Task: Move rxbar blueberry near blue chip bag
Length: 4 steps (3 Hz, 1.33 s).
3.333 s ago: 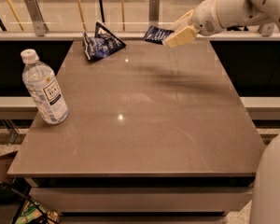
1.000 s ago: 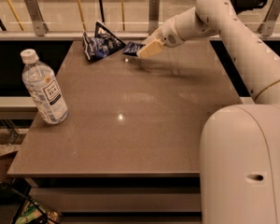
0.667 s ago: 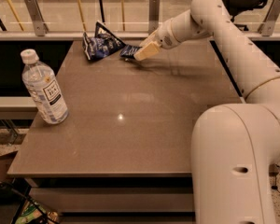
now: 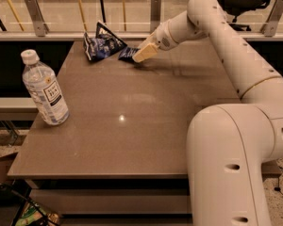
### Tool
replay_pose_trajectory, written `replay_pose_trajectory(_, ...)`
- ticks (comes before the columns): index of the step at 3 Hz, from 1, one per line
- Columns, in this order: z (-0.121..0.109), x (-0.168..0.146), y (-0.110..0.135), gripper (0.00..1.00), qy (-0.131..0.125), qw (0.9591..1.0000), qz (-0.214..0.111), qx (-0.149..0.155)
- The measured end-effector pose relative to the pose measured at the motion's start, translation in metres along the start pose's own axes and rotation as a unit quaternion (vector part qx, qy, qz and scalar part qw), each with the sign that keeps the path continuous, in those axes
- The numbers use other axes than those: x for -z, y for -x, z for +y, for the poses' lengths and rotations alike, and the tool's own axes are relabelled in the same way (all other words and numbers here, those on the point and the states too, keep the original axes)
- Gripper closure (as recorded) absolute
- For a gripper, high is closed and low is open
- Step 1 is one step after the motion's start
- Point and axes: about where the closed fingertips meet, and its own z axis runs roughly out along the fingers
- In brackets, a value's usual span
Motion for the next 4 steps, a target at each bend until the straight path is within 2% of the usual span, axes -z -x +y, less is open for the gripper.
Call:
replay_pose_trajectory(3, 0.004, -0.012, -0.001, 0.14, 0.009, 1.0000, 0.001, -0.001)
replay_pose_trajectory(4, 0.006, -0.016, -0.002, 0.00, 0.011, 0.9999, 0.002, -0.001)
